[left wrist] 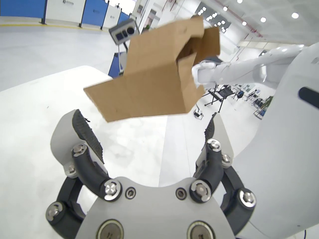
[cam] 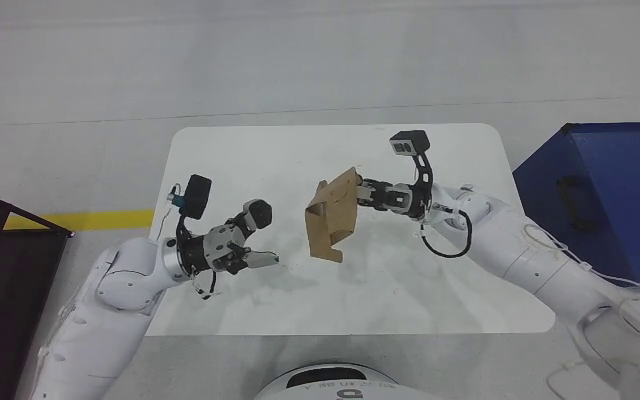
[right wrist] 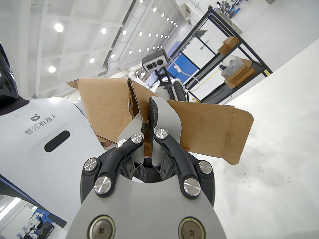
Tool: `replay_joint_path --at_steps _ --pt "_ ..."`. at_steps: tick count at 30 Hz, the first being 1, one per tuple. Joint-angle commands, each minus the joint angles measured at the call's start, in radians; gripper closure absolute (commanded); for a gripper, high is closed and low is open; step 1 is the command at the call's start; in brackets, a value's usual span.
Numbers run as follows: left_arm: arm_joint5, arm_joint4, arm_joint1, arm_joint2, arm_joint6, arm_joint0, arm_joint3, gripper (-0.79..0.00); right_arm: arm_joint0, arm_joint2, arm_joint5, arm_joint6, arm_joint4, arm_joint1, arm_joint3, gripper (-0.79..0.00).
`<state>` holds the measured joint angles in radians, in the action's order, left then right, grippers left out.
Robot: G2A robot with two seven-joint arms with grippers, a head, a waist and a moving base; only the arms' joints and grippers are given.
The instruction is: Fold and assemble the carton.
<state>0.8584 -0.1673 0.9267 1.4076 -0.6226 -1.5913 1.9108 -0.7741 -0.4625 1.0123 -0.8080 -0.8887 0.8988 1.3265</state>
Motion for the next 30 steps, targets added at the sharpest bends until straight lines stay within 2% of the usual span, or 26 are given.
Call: replay_joint_path --at_steps 1,14,18,22,30 --pt "-0.026 -0.078 0.004 -0.022 0.011 0.007 -0.004 -0.785 -0.006 -0.008 0.000 0.000 -0.007 0.001 -0.001 0.000" --pt "-0.098 -0.250 0.034 -0.204 0.058 0.132 -0.014 -0.785 -0.001 -0.005 -0.019 -0.019 0.019 0.021 -0.005 0.000" --pt "-0.150 -0.213 0.042 -0.207 0.105 0.187 -0.030 -0.785 0.006 0.004 -0.039 -0.039 0.042 0.027 -0.001 0.000" --pt "-0.160 -0.113 0.041 -0.186 0.089 0.230 -0.051 -0.785 0.015 0.013 -0.063 -0.063 0.070 0.029 0.003 0.000" --pt "-0.196 -0.070 0.040 -0.165 0.096 0.232 -0.067 -0.785 0.027 0.023 -0.090 -0.090 0.075 0.031 0.019 0.000"
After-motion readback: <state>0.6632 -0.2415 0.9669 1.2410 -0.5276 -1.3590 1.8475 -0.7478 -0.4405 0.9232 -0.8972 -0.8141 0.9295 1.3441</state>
